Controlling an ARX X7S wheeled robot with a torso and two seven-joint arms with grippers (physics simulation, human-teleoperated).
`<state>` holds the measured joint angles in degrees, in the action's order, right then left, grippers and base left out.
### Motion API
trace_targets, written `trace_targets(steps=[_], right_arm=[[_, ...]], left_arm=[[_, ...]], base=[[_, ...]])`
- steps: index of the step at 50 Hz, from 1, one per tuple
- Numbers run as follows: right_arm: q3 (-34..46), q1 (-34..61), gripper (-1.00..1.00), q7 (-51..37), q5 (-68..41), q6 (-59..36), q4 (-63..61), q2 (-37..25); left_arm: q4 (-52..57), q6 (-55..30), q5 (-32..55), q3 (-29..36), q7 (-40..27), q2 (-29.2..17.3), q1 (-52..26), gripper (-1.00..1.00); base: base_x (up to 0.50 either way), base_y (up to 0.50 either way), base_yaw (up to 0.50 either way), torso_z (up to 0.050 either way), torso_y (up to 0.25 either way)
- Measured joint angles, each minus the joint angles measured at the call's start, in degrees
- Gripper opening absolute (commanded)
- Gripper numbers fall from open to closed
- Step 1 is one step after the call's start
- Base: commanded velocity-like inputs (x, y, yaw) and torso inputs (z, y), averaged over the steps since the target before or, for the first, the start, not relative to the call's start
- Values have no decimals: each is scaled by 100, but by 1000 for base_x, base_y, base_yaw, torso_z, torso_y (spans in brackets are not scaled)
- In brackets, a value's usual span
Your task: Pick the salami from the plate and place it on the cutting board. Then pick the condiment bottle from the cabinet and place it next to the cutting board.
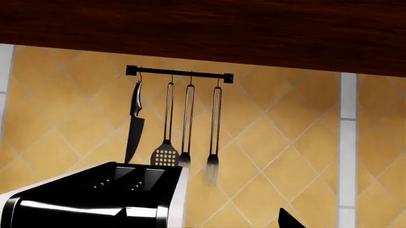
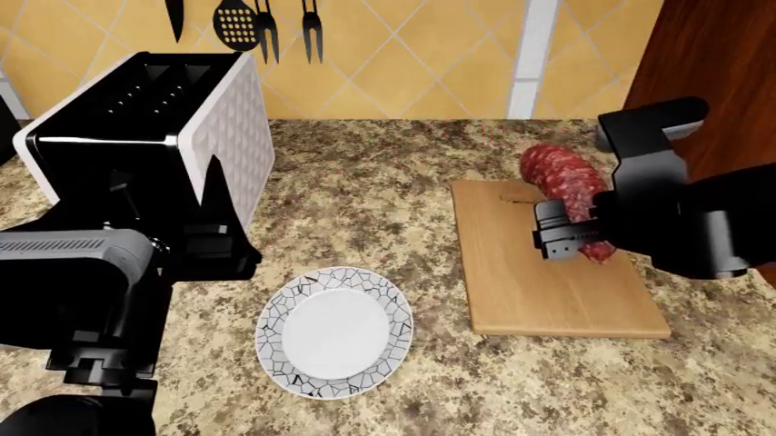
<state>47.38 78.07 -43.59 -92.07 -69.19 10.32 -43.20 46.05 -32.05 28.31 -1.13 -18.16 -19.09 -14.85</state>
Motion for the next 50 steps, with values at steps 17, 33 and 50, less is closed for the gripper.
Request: trace_targets(steps=[17,33,50], right_arm=[[72,-232,-100,141,70,148,-6,17],[109,-301,100,258,130,151,-22,23],[70,-167,100,142,5,72,-90,-17]], left_arm=[[-6,37,24,28,-33,-38,9,100],[4,63,55,50,-60,-75,18,100],[17,75,112,59,-91,-111,19,100]], base=[[0,0,0,0,0],[0,0,0,0,0],[0,0,0,0,0]])
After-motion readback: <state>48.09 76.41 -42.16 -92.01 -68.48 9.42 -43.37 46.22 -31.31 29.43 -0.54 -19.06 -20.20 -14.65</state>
